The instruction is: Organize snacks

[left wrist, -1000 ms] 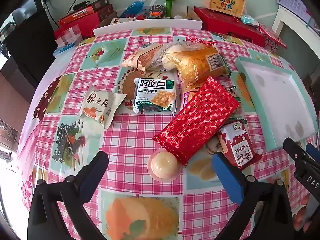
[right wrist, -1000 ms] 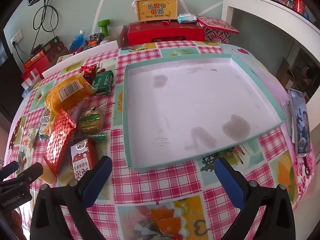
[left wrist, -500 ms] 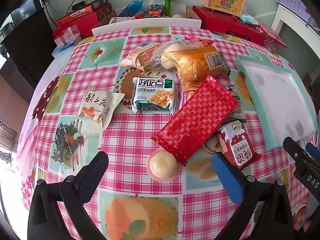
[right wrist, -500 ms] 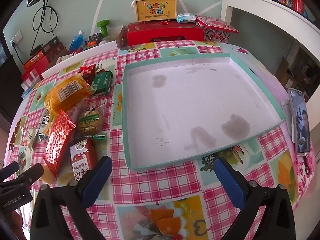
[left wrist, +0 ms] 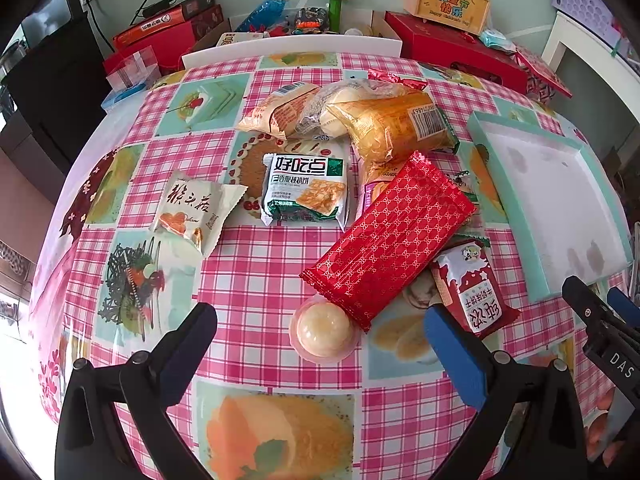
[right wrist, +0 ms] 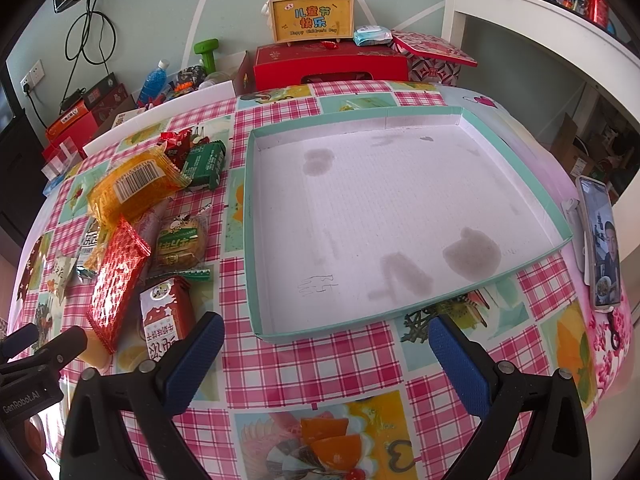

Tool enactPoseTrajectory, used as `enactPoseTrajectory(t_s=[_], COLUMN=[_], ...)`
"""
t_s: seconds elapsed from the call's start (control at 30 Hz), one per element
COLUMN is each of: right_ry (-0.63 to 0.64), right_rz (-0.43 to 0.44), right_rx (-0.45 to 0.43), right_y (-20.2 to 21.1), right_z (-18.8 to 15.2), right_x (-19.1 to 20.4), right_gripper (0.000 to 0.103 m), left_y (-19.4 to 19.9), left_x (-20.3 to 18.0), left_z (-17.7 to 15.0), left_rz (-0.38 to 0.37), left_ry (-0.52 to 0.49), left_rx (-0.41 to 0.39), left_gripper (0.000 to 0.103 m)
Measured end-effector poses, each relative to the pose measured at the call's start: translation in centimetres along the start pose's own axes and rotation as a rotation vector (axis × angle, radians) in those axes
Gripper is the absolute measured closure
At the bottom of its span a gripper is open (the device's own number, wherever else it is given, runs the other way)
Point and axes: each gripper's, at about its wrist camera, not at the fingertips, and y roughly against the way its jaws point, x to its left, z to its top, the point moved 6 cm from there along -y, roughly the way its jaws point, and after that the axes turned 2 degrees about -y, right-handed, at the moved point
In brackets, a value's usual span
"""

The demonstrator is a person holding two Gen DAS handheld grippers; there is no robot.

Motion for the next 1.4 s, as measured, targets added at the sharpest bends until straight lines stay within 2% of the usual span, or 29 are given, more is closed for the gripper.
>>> enactPoseTrajectory(t_s=[1.4], right_ry=[0.000], right_rz=[0.000], right_rx=[0.001], right_y=[-0.17], right_z=[0.03], right_x=[0.00], right_gripper=[0.000], left_y=[0.12], left_x=[-0.15], left_z=[0.00], left_rz=[-0.017], left_ry=[-0.003], left_rx=[-0.011], left_gripper=[0.000])
